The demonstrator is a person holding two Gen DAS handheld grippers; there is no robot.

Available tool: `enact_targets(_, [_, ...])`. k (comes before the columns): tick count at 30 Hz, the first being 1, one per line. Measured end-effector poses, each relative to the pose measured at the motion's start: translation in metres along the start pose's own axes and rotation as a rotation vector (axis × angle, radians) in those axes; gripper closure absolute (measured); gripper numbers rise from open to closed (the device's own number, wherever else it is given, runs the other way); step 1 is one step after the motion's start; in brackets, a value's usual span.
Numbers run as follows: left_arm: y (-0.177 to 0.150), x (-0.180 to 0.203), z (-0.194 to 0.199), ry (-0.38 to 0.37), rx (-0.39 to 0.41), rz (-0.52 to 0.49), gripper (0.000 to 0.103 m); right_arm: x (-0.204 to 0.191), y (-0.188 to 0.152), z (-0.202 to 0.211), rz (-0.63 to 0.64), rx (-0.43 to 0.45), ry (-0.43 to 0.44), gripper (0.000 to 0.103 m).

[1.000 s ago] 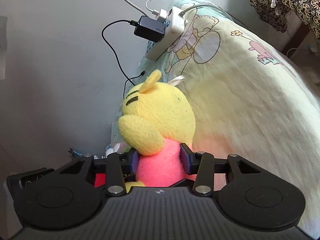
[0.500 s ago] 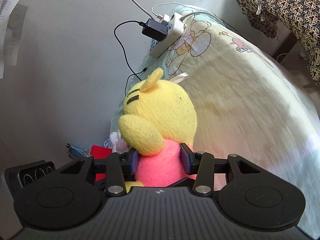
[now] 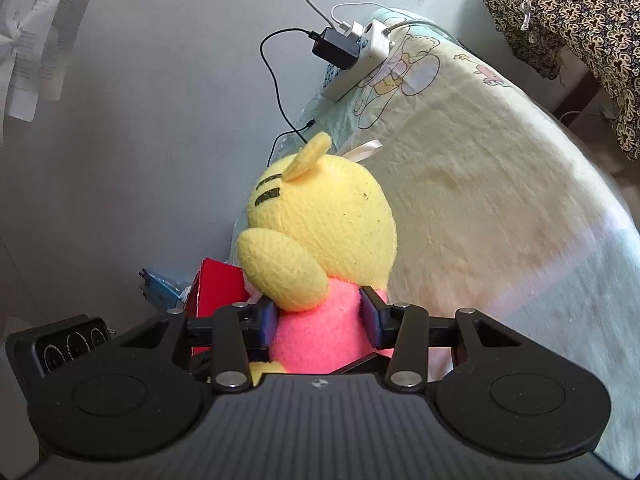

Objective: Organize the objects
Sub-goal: 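Lift the tiger plush with the right gripper and carry it to the red box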

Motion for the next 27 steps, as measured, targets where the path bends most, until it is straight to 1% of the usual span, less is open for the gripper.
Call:
enact_targets(8, [-0.009, -0.009, 0.028, 0.047, 0.052, 0.038, 0.015, -0.028, -0.015, -0.007, 0.093, -0.029, 0.028, 0.057])
enact_targets(15, [-0.011, -0.017, 0.065, 0.124, 0.125, 0.040, 0.015, -0.064, -0.028, -0.014, 0.192, -0.026, 0.101, 0.057])
enact_targets(21, [-0.019, -0.031, 0.096, 0.194, 0.177, 0.051, 0.015, -0.089, -0.041, -0.027, 0.220, -0.045, 0.160, 0.057])
enact_targets(27, [-0.029, -0.053, 0.134, 0.226, 0.237, 0.044, 0.015, -0.123, -0.059, -0.043, 0.260, -0.024, 0.193, 0.057])
Point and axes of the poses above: each gripper's, at about its wrist camera, not at the fingertips, and z roughly against the way its jaws point, x to its right, y to its top, the point moved 6 cm from there along -z, roughly the way its jaws point, and after that the axes turned 6 degrees about -z, right-handed, at the moved point
